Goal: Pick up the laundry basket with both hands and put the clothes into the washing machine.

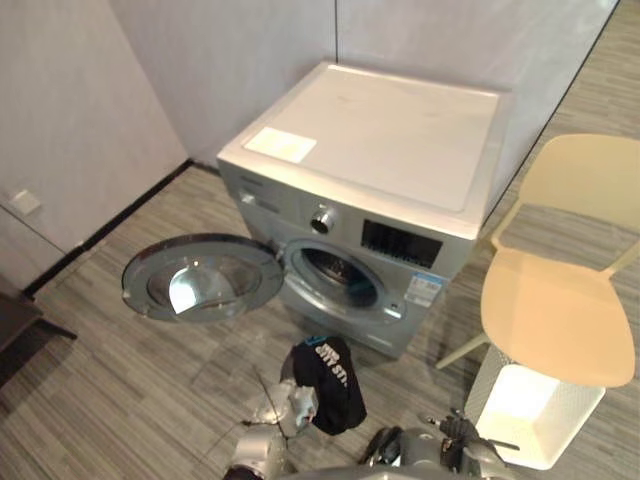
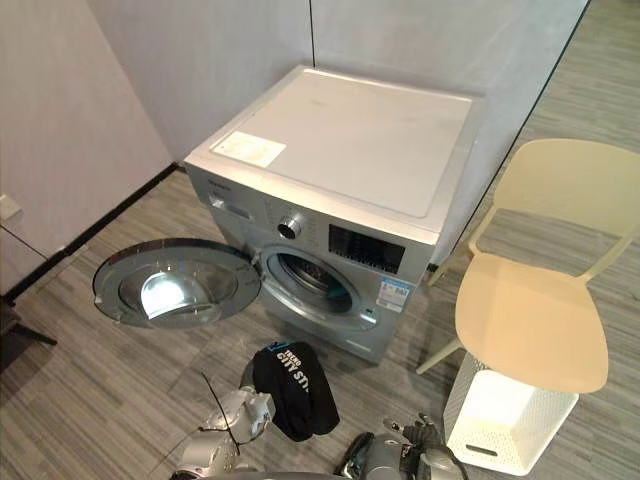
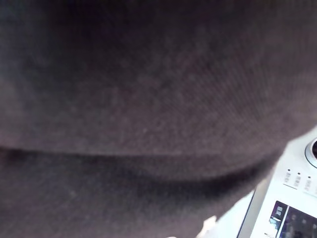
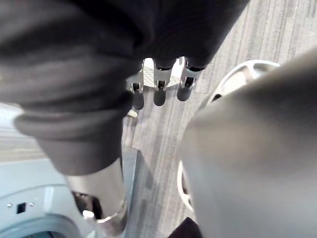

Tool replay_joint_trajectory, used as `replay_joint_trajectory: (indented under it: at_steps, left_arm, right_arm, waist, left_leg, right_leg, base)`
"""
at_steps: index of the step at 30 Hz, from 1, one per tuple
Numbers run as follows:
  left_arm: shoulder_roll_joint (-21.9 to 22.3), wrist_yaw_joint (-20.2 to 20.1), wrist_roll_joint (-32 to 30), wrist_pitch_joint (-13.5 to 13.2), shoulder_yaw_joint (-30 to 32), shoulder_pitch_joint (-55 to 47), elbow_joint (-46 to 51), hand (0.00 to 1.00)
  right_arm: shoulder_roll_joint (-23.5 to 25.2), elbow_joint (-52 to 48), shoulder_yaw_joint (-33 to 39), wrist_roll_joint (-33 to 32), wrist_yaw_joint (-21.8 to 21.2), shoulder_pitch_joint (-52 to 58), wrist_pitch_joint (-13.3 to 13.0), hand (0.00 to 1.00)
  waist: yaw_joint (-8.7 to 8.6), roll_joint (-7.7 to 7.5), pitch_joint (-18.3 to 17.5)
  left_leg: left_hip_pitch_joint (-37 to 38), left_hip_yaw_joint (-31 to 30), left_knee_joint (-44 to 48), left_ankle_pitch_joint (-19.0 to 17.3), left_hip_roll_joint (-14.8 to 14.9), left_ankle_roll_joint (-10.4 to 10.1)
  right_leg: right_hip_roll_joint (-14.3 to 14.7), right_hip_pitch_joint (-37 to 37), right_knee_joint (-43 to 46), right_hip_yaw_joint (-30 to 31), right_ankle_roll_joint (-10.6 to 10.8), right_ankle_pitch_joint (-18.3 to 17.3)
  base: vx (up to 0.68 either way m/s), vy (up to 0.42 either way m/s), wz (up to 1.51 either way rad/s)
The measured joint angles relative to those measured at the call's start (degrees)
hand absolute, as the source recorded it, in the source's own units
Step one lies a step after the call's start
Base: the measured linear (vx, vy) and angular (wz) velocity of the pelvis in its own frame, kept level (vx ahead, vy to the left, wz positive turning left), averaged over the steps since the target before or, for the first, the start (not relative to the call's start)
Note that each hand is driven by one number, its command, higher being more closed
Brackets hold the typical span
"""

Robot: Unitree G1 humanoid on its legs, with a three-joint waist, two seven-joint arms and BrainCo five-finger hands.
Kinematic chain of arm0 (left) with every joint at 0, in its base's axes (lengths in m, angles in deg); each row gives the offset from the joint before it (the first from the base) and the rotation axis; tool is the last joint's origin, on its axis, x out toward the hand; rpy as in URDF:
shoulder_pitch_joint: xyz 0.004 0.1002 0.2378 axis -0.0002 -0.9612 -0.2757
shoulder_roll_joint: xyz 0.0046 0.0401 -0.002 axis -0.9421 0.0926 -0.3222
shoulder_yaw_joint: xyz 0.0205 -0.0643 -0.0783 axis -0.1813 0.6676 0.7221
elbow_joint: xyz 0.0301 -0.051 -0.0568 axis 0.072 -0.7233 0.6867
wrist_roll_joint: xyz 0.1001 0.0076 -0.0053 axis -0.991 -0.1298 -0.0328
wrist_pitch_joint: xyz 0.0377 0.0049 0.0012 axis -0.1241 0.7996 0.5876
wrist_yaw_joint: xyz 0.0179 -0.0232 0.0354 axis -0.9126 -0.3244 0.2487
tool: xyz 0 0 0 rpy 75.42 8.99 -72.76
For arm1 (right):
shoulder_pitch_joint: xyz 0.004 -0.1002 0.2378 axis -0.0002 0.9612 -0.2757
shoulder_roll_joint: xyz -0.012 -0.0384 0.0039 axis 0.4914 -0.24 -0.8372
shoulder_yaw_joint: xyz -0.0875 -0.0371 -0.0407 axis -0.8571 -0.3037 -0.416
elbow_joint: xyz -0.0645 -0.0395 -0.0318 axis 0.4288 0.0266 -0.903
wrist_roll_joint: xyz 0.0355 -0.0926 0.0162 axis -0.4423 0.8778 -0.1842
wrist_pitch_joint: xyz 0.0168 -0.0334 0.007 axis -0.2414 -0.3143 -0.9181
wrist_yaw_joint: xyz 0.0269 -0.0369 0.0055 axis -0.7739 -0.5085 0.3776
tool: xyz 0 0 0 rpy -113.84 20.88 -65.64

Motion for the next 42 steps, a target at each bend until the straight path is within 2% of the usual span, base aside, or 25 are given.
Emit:
replay_joint_trajectory:
  at_steps: [2, 5, 6, 7, 8, 9, 10, 11, 12, 15, 16, 17, 19, 21, 22, 24, 29, 32, 35, 36, 37, 40, 42]
  left_arm:
    - [-0.3, 0.0, 0.0, 0.0, -1.0, -1.1, -1.1, 1.00]
    - [-1.3, 0.1, 0.1, 0.0, -3.5, -0.9, -2.7, 1.00]
    - [-1.8, 0.1, 0.1, 0.0, -3.9, -0.8, -3.8, 1.00]
    - [-1.7, 0.1, 0.1, 0.1, -4.7, -0.6, -4.9, 1.00]
    - [-1.6, 0.1, 0.1, 0.1, -5.3, -0.5, -5.0, 1.00]
    - [-1.5, 0.1, 0.0, 0.0, -7.0, 0.1, -5.8, 1.00]
    - [-1.2, 0.1, 0.0, -0.1, -7.7, 0.5, -6.9, 1.00]
    - [-1.5, 0.1, 0.0, -0.2, -8.1, 0.7, -7.9, 1.00]
    - [-2.1, 0.1, -0.1, -0.4, -9.1, 1.8, -9.7, 1.00]
    - [-4.7, 0.2, -0.1, -0.5, -11.0, 4.4, -11.7, 1.00]
    - [-5.2, 1.0, -0.1, -0.7, -11.0, 5.5, -11.7, 1.00]
    - [-5.3, 1.5, -0.1, -0.8, -10.9, 6.2, -11.7, 1.00]
    - [-5.2, 2.8, 0.0, -1.3, -10.8, 10.4, -11.3, 1.00]
    - [-5.2, 5.3, 1.2, -2.3, -9.8, 18.1, -10.7, 1.00]
    - [-5.2, 5.9, 1.5, -2.4, -9.3, 20.2, -10.3, 1.00]
    - [-5.0, 8.1, 2.4, -3.3, -6.3, 27.8, -9.5, 1.00]
    - [-2.9, 13.8, 3.8, -5.6, 3.1, 40.6, -9.2, 1.00]
    - [-2.4, 16.9, 5.0, -7.5, 6.7, 45.4, -4.0, 1.00]
    - [-0.6, 19.3, 5.6, -8.3, 9.3, 48.5, 0.6, 1.00]
    - [-0.3, 20.6, 5.7, -8.5, 10.5, 49.7, 1.8, 1.00]
    - [-0.3, 21.3, 5.7, -8.6, 11.9, 51.1, 2.4, 1.00]
    - [-0.9, 23.1, 6.5, -8.7, 13.2, 54.2, 3.6, 1.00]
    - [-2.2, 24.7, 8.0, -8.9, 13.5, 57.8, 5.0, 1.00]
  right_arm:
    - [-0.3, 0.3, -1.1, -0.1, 0.3, 0.4, -0.1, 0.00]
    - [-0.6, 1.0, -3.5, -0.2, 0.8, 0.2, -0.1, 0.00]
    - [-0.4, 1.7, -3.5, -0.1, 1.1, -0.4, 0.0, 0.00]
    - [-0.6, 3.1, -4.2, 0.0, 1.2, -1.2, 0.0, 0.00]
    - [-0.9, 3.4, -5.0, 0.1, 1.2, -1.4, -0.1, 0.00]
    - [-1.1, 3.6, -5.5, 0.2, 1.2, -1.4, -0.2, 0.00]
    - [-1.2, 3.6, -5.5, 0.2, 1.2, -1.4, -0.2, 0.00]
    - [-1.0, 3.7, -5.6, 0.2, 1.2, -1.4, -0.2, 0.00]
    - [-0.8, 3.6, -7.0, 0.3, 1.3, -1.4, -0.3, 0.00]
    - [-0.5, 3.4, -9.1, 1.1, 1.5, -1.6, -0.3, 0.00]
    - [-0.8, 3.3, -10.7, 1.5, 1.8, -2.5, -0.3, 0.00]
    - [-0.9, 3.4, -11.9, 1.5, 2.1, -3.1, -0.3, 0.00]
    - [-1.1, 2.9, -14.4, 1.5, 2.7, -6.4, -0.3, 0.00]
    - [-1.2, 1.9, -19.4, 1.2, 3.0, -12.1, -0.2, 0.00]
    - [-1.0, 1.4, -20.9, 1.1, 3.2, -13.6, -0.1, 0.00]
    - [-1.0, -2.7, -24.8, 0.6, 4.1, -16.9, -0.2, 0.00]
    - [0.8, -11.9, -28.1, -0.3, 6.6, -20.9, -0.3, 0.00]
    - [2.6, -20.8, -29.7, -1.1, 7.6, -21.0, -0.8, 0.00]
    - [5.9, -26.8, -29.8, -14.6, 9.1, -20.6, -4.3, 0.00]
    - [7.1, -29.4, -30.7, -23.1, 9.2, -19.9, -7.0, 0.00]
    - [7.3, -32.0, -32.6, -28.6, 8.9, -19.0, -9.0, 0.00]
    - [6.7, -35.6, -35.8, -38.0, 7.1, -17.3, -11.5, 0.00]
    - [6.2, -37.9, -37.2, -46.7, 4.1, -15.8, -12.9, 0.00]
  waist:
    - [0.81, 0.15, 0.0]
    - [1.17, -1.24, 0.4]
    - [1.25, -1.73, 0.8]
    - [1.07, -2.13, 0.9]
    - [1.10, -2.12, 0.9]
    - [1.18, -1.72, 0.7]
    - [1.17, -1.19, 0.5]
    - [1.22, -0.96, 0.2]
    - [0.69, -2.17, -0.2]
    - [0.90, -3.20, 0.6]
    - [0.99, -3.92, 1.5]
    - [1.04, -3.13, 2.3]
    - [1.08, -3.54, 4.7]
    - [0.96, -3.42, 11.2]
    - [0.97, -3.58, 12.7]
    - [0.68, -4.48, 16.6]
    - [0.47, -5.72, 19.0]
    - [-0.21, -6.28, 20.1]
    - [-0.23, -6.88, 20.8]
    - [-0.32, -7.15, 21.1]
    - [-0.34, -7.21, 21.3]
    - [-0.49, -7.15, 21.6]
    - [-0.55, -7.15, 21.7]
  left_leg:
    - [-3.7, -2.3, 5.0, -0.3, 0.5, -0.2]
    - [-9.0, -2.9, 0.4, -2.5, 0.3, -1.7]
    - [-9.1, -4.6, -6.5, -2.6, -0.1, -1.9]
    - [-7.7, -7.4, -17.5, -2.3, -1.6, -2.3]
    - [-6.5, -9.2, -23.4, -2.0, -2.4, -2.8]
    - [-4.6, -13.2, -34.2, 0.6, -4.5, -4.8]
    - [-4.1, -14.8, -37.5, 5.0, -5.3, -5.3]
    - [-3.4, -15.0, -37.9, 5.6, -5.7, -7.7]
    - [-3.0, -14.3, -39.0, 5.6, -7.5, -7.6]
    - [-3.8, -12.8, -38.7, 5.1, -9.6, -6.8]
    - [-4.2, -11.9, -37.9, 4.5, -10.4, -5.8]
    - [-5.3, -11.6, -37.0, 4.1, -10.6, -5.3]
    - [-9.7, -9.9, -33.9, 3.1, -11.0, -4.1]
    - [-15.0, -7.9, -29.4, 2.0, -10.8, -2.7]
    - [-16.6, -7.3, -28.1, 1.6, -10.5, -2.4]
    - [-22.4, -6.3, -23.2, 0.3, -10.1, -1.2]
    - [-34.0, -6.3, -14.6, -2.2, -8.3, 0.2]
    - [-42.3, -7.8, -7.6, -4.2, -7.5, 0.9]
    - [-50.9, -9.4, -0.3, -6.4, -6.4, 0.9]
    - [-53.9, -9.9, 2.2, -7.1, -5.9, 1.0]
    - [-56.8, -10.5, 4.7, -7.6, -5.3, 1.1]
    - [-62.1, -11.8, 9.1, -8.6, -4.7, 1.0]
    - [-66.8, -13.5, 13.1, -9.2, -4.4, 0.3]
  right_leg:
    - [1.8, 1.4, -2.1, 2.4, 0.2, -0.4]
    - [3.0, 2.4, -6.2, 4.9, 1.8, 1.3]
    - [3.2, 3.6, -7.9, 5.5, 1.9, 3.2]
    - [3.2, 4.2, -8.9, 6.6, 1.4, 4.6]
    - [3.2, 4.4, -9.3, 7.1, 1.4, 4.9]
    - [3.1, 4.4, -9.7, 8.5, 2.3, 5.5]
    - [3.2, 4.4, -9.9, 9.3, 3.0, 5.8]
    - [3.0, 4.5, -10.4, 10.2, 3.8, 6.2]
    - [2.5, 4.9, -12.9, 11.0, 5.6, 7.8]
    - [0.0, 4.4, -14.3, 11.7, 7.4, 9.4]
    - [-0.9, 3.3, -13.9, 12.6, 7.8, 9.6]
    - [-1.4, 2.0, -13.3, 13.2, 7.9, 9.7]
    - [-2.7, -2.9, -10.4, 15.2, 8.2, 9.9]
    - [-3.4, -9.4, -7.3, 18.4, 8.2, 11.3]
    - [-3.5, -11.2, -6.4, 19.2, 8.2, 11.5]
    - [-4.4, -17.9, -2.1, 21.0, 8.2, 11.6]
    - [-5.5, -29.7, 5.4, 23.1, 8.1, 11.4]
    - [-6.8, -37.7, 12.6, 23.4, 7.7, 9.3]
    - [-8.0, -46.0, 20.5, 24.3, 7.0, 6.6]
    - [-8.1, -49.1, 23.3, 25.0, 7.0, 5.5]
    - [-8.2, -52.0, 25.7, 25.1, 6.5, 4.9]
    - [-8.8, -57.1, 30.8, 25.4, 5.9, 3.2]
    - [-9.2, -61.5, 35.6, 25.6, 5.3, 1.3]
  base:
    - [0.07, 0.006, -0.85]
    - [0.14, 0.012, -0.70]
    - [0.22, 0.063, -0.70]
    - [0.16, 0.083, -0.58]
    - [0.19, 0.185, -0.57]
    - [0.16, 0.199, -0.51]
    - [0.17, 0.232, -0.50]
    - [0.18, 0.234, -0.30]
    - [0.16, 0.228, -0.15]
    - [0.08, 0.202, -0.07]
    - [0.02, 0.201, -0.15]
    - [-0.04, 0.187, -0.29]
    - [-0.12, 0.199, -0.41]
    - [-0.18, 0.161, -0.60]
    - [-0.24, 0.125, -0.50]
    - [-0.26, 0.113, -0.36]
    - [-0.19, 0.057, -0.18]
    - [-0.12, 0.014, 0.03]
    - [-0.10, 0.006, -0.02]
    - [-0.07, -0.015, -0.14]
    - [-0.07, -0.025, -0.14]
    - [-0.05, -0.055, -0.04]
    - [-0.04, -0.079, 0.05]
